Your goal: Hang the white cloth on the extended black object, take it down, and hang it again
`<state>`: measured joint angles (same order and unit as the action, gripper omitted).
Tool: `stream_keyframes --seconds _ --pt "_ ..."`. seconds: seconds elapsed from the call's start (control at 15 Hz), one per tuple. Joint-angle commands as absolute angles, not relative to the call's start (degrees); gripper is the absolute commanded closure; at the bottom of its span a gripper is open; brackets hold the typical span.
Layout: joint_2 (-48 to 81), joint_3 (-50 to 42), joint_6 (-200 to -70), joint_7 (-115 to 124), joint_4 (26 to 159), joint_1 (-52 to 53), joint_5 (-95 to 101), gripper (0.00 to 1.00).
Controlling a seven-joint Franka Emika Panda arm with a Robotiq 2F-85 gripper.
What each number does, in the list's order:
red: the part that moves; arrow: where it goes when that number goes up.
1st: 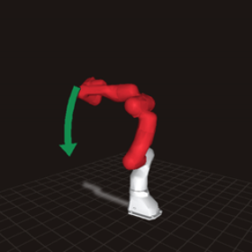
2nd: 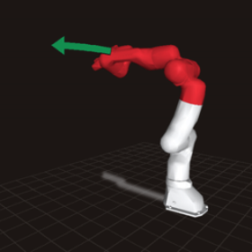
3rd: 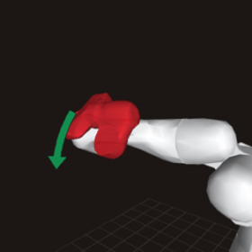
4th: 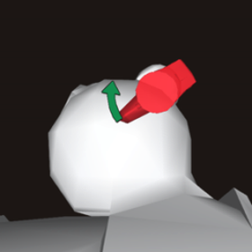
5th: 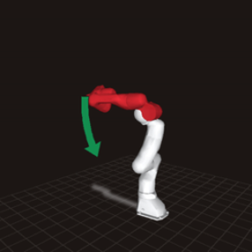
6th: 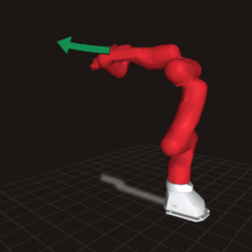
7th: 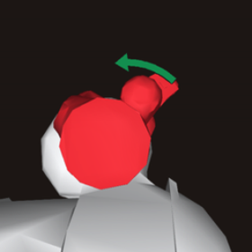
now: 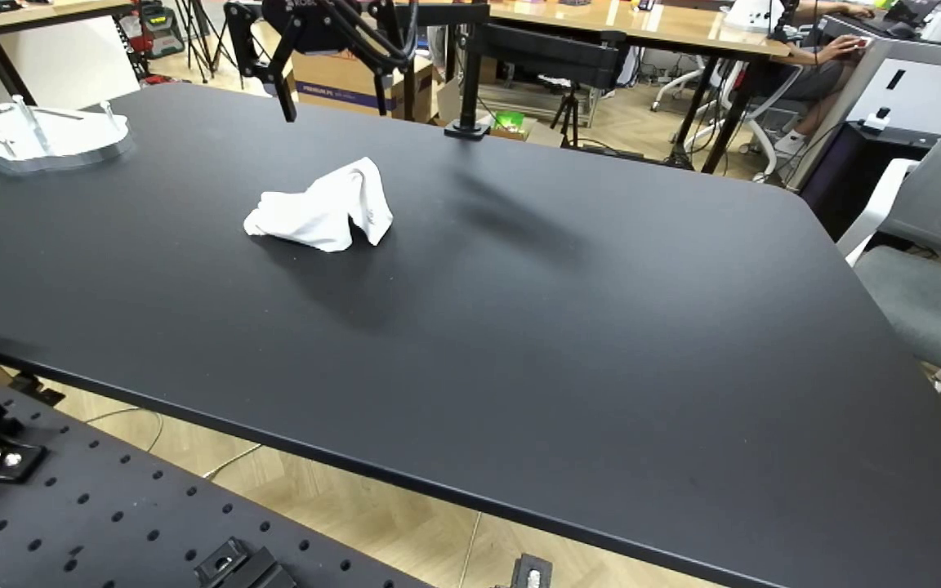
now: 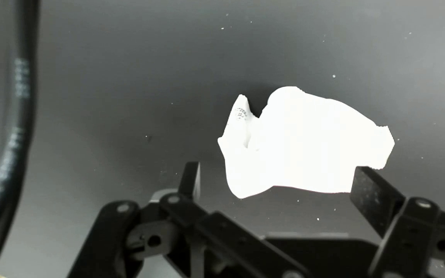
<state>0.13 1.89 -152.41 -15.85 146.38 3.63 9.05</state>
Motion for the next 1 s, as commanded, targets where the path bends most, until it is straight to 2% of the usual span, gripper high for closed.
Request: stream_keyframes --seconds 0.0,0.33,0.67,0.93 --pt "2.1 1.2 -158.2 -1.8 145.9 2.3 18.3 0.00" --pt "7.0 -4.3 -164.4 18.5 143.2 3.9 30.7 0.00" --pt "10.6 -15.9 -162.7 37.3 139.5 15.5 36.7 0.00" --pt "13.6 -17.3 -163.1 51.7 140.7 23.1 40.2 0.00"
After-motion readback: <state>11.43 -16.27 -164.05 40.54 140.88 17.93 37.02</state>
